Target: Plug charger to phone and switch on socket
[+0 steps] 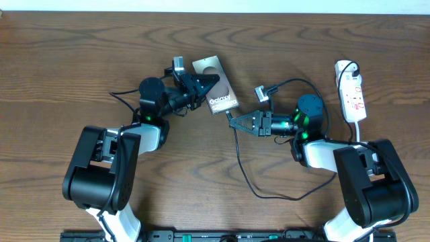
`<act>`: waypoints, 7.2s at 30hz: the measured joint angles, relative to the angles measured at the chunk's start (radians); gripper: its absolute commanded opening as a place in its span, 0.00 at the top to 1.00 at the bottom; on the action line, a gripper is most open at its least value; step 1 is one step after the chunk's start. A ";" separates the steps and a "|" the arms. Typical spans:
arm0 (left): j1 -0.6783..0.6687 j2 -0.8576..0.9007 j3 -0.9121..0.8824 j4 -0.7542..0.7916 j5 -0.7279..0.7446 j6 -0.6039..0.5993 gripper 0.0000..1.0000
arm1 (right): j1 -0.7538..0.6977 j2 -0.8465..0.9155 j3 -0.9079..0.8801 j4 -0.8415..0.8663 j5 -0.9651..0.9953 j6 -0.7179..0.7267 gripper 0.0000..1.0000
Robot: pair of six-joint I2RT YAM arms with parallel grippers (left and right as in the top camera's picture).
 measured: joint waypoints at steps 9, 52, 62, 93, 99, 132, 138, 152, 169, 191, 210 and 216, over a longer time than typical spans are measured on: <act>-0.005 0.000 0.000 0.000 -0.001 0.000 0.93 | 0.000 0.000 0.000 0.000 0.001 0.000 0.99; -0.006 0.000 0.000 0.000 -0.016 0.000 0.93 | 0.018 0.000 0.000 0.008 0.037 0.023 0.99; -0.006 0.000 0.000 0.001 -0.011 0.024 0.93 | 0.004 0.000 0.000 0.007 0.027 0.045 0.99; -0.033 0.000 0.000 0.042 0.045 0.056 0.93 | -0.014 0.000 -0.002 0.014 -0.005 0.013 0.99; -0.021 0.000 0.001 0.042 0.113 0.084 0.93 | -0.028 0.000 -0.002 0.014 -0.010 0.022 0.99; 0.025 0.001 0.001 -0.136 0.139 0.168 0.93 | -0.016 -0.089 0.116 -1.093 0.508 -0.645 0.36; 0.025 0.001 0.001 -0.187 0.142 0.207 0.93 | 0.027 -0.248 0.233 -1.357 0.784 -0.819 0.45; 0.098 0.001 0.001 -0.191 0.161 0.217 0.93 | 0.503 -0.181 0.309 -1.437 1.419 -0.777 0.59; 0.126 0.005 0.000 -0.200 0.206 0.238 0.93 | 0.504 0.037 0.530 -1.652 1.468 -0.624 0.69; 0.256 0.005 0.000 -0.183 0.374 0.225 0.93 | 0.537 0.126 0.575 -1.716 1.534 -0.473 0.83; 0.249 0.005 0.000 -0.183 0.426 0.230 0.93 | 0.502 -0.364 0.476 -1.732 1.263 -0.755 0.99; 0.154 0.005 0.000 -0.183 0.430 0.270 0.93 | 0.502 -0.527 0.192 -1.535 1.104 -0.821 0.99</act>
